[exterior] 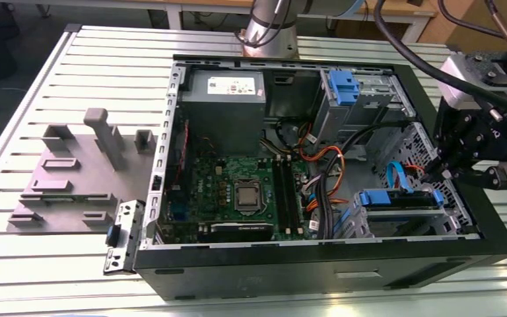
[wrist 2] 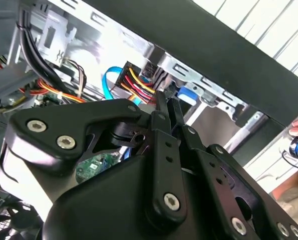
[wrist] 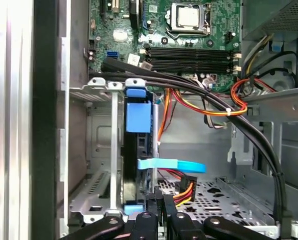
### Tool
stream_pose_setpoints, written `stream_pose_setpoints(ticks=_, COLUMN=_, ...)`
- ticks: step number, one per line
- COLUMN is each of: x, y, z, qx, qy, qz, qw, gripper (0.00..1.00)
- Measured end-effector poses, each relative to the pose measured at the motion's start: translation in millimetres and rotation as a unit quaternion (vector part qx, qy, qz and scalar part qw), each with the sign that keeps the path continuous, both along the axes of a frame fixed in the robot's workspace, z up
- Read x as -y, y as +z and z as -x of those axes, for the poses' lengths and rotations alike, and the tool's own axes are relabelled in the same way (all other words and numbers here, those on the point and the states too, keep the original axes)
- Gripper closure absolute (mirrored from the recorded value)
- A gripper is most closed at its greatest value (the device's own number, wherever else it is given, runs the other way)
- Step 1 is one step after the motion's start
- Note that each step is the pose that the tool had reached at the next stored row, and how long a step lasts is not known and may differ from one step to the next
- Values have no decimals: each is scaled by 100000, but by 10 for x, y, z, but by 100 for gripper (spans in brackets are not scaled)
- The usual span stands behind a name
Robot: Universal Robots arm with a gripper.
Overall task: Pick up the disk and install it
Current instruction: 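Insert the second disk wire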
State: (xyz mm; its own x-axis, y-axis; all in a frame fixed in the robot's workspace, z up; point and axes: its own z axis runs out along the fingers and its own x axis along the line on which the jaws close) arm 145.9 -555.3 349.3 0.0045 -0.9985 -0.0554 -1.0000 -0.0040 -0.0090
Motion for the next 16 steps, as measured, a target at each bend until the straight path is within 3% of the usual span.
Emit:
stream_pose_setpoints(ticks=7, x=82, y=-25, z=38, qx=-3, qy=48, qz=0, qw=100000, gripper=83)
stream_pose_setpoints(ticks=16, x=133, y=-91, z=44, qx=-2, qy=61, qz=10, qw=100000, gripper=83)
